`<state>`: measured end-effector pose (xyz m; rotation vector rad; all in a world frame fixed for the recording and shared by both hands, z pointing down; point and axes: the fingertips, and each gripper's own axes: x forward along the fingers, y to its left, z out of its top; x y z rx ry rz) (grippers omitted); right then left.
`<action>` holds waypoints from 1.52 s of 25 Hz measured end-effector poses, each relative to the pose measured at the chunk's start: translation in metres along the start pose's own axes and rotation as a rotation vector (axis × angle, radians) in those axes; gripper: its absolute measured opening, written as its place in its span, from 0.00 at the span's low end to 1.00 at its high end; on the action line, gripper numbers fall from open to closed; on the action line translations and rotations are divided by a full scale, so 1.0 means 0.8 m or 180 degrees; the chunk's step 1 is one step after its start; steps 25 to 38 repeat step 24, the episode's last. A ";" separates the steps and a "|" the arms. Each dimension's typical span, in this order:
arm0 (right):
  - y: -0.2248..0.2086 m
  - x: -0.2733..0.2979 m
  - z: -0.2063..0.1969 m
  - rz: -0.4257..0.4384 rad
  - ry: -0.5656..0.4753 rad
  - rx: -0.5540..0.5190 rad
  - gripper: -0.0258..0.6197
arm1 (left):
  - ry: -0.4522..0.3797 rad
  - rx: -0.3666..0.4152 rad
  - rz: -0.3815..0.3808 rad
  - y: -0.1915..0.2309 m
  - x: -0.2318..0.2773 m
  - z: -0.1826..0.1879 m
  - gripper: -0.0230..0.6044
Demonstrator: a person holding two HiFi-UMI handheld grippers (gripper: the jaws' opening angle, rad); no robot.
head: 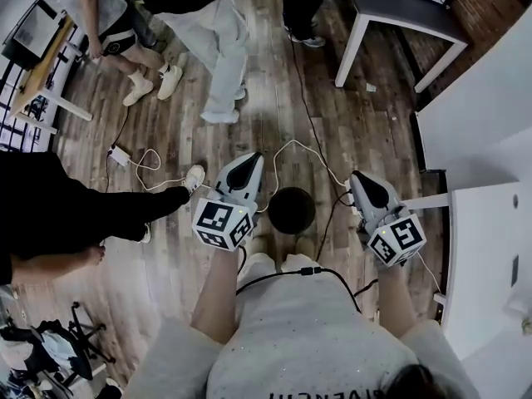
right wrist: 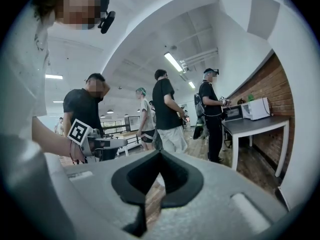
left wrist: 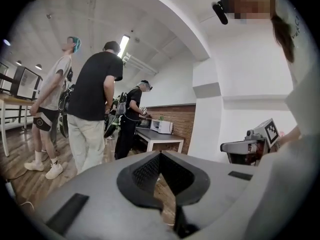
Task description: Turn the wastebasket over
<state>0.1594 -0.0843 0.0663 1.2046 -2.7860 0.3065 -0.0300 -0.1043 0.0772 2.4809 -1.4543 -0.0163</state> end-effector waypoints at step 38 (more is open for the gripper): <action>-0.028 -0.066 -0.017 0.0232 0.0019 -0.0014 0.04 | -0.0052 0.0005 0.0224 -0.070 -0.002 -0.020 0.03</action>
